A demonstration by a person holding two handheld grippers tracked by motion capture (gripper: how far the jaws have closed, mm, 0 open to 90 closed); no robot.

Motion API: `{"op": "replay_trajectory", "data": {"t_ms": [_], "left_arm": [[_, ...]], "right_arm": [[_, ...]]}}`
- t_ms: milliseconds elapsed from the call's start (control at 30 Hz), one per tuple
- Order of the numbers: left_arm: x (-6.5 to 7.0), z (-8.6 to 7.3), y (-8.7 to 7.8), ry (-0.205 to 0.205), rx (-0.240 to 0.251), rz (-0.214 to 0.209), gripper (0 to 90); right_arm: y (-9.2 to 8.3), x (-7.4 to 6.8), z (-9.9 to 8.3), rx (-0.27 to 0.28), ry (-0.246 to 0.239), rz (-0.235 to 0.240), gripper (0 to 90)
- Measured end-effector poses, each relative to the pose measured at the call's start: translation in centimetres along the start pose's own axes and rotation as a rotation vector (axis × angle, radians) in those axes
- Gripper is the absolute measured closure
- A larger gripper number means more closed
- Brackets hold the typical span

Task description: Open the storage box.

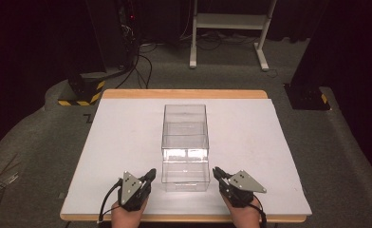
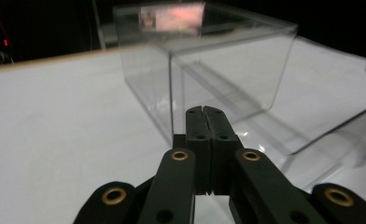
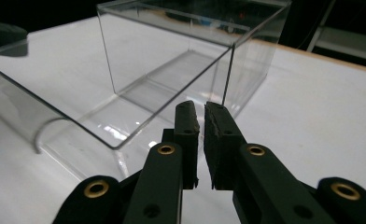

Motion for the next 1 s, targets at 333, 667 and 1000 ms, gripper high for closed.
{"op": "replay_trajectory", "data": {"t_ms": [333,667,1000], "left_arm": [[1.2,-1.3,1.4,-0.031,-0.072,-0.034,90.0],[1.3,-1.1,0.3,-0.010,-0.066,-0.042,87.4],[-3.2,-0.7,0.7,0.025,-0.055,0.069,80.8]], "right_arm": [[1.6,-0.4,-1.0,-0.062,0.032,0.027,88.4],[0.3,-0.7,-1.1,-0.064,0.043,0.028,79.8],[0.1,3.3,-1.5,-0.085,-0.004,-0.097,65.7]]}}
Point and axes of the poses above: each handheld gripper's, and its own axes: y roughly forward along the jaws, z roughly out of its top, x roughly to its right, the point moved 3 cm from there along y, roughly forward along the jaws, and after that the axes turned 10 degrees about x, right-handed, at the moved point
